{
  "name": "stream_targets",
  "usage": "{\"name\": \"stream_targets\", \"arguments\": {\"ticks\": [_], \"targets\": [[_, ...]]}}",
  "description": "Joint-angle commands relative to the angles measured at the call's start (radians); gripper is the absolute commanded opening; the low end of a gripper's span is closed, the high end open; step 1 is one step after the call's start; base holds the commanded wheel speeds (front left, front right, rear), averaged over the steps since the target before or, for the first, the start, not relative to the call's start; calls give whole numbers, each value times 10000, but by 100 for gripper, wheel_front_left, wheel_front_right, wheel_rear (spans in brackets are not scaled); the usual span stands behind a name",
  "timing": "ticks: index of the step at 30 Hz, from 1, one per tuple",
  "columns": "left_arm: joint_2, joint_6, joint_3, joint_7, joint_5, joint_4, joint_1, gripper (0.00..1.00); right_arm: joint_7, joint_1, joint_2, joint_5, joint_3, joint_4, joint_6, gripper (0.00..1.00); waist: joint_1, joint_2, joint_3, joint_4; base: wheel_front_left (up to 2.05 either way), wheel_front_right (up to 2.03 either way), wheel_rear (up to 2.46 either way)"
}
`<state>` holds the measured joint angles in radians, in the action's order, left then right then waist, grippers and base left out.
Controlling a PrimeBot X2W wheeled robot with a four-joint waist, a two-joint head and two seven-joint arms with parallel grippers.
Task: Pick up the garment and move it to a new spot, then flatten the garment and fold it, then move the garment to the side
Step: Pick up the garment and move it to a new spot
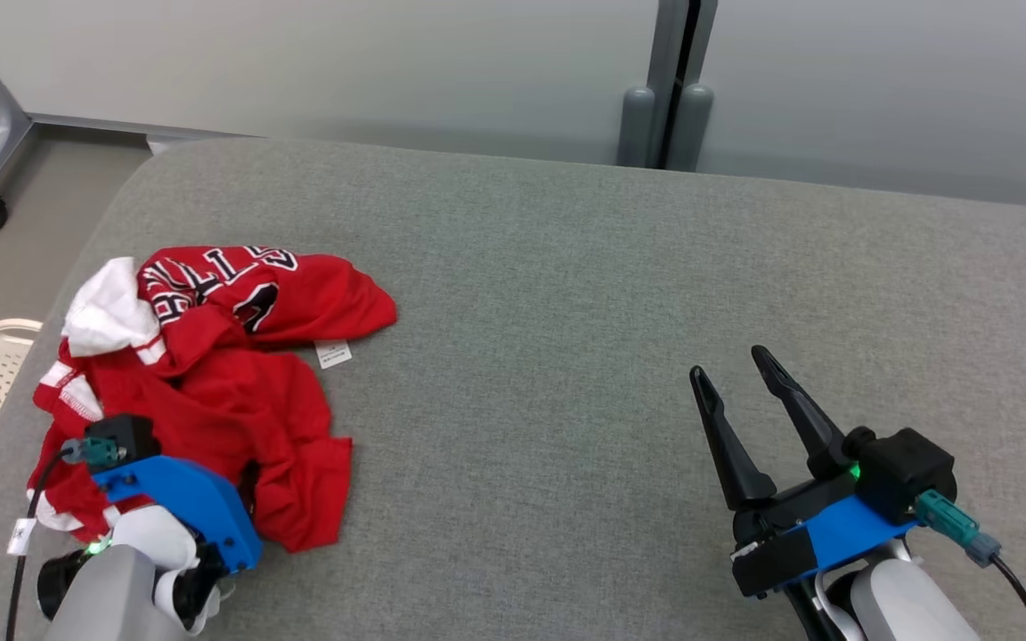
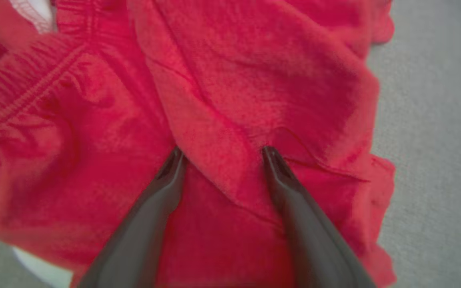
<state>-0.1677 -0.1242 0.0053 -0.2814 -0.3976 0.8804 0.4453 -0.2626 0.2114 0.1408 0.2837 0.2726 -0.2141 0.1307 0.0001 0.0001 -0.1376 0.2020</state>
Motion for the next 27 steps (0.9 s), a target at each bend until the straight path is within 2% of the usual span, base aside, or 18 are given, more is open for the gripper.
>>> {"name": "stream_targets", "arguments": {"ticks": [1, 2, 4, 8, 10, 15, 17, 21, 27], "targets": [[-102, -45, -16, -41, -37, 179, 111, 100, -33, 117, 57, 30, 13, -25, 1, 100, -1, -1, 45, -89, 0, 0, 0], [-130, -53, -24, -1, -87, 505, 152, 100, -33, 146, 56, 44, -1, -29, 1, 100, -1, -1, 59, -161, 0, 0, 0], [-195, -60, -58, 341, -163, 893, 225, 0, -33, 121, 53, 62, -81, -3, 1, 100, -1, -1, 105, -249, 0, 0, 0], [-420, -69, -355, 1043, -130, 1108, 466, 0, -33, -84, 15, 76, -186, -65, 1, 100, -1, -1, 327, -272, 0, 0, 0], [-714, -59, -605, 1287, 124, 1039, 524, 0, -33, -158, -53, 53, -297, -52, 1, 100, -1, -1, 492, -257, 0, 0, 0], [-1106, -63, -1099, 1436, 255, 8, 737, 0, -33, -462, -239, 15, -538, -111, 1, 100, -1, -1, 1055, -172, 0, 0, 0], [-1358, -54, -1245, 1348, 432, -702, 785, 0, -33, -579, -323, -5, -648, -110, 1, 100, -1, -1, 1269, -163, 0, 0, 0], [-1331, -17, -1427, 866, 421, -2763, 740, 0, -33, -734, -436, -71, -854, -57, 1, 100, -1, -1, 1481, -311, 0, 0, 0], [-1155, 331, -1540, -426, 117, -6761, 94, 0, -33, -699, -543, -147, -989, -42, 1, 100, -1, -1, 1684, -1100, 0, 0, 0]]}}
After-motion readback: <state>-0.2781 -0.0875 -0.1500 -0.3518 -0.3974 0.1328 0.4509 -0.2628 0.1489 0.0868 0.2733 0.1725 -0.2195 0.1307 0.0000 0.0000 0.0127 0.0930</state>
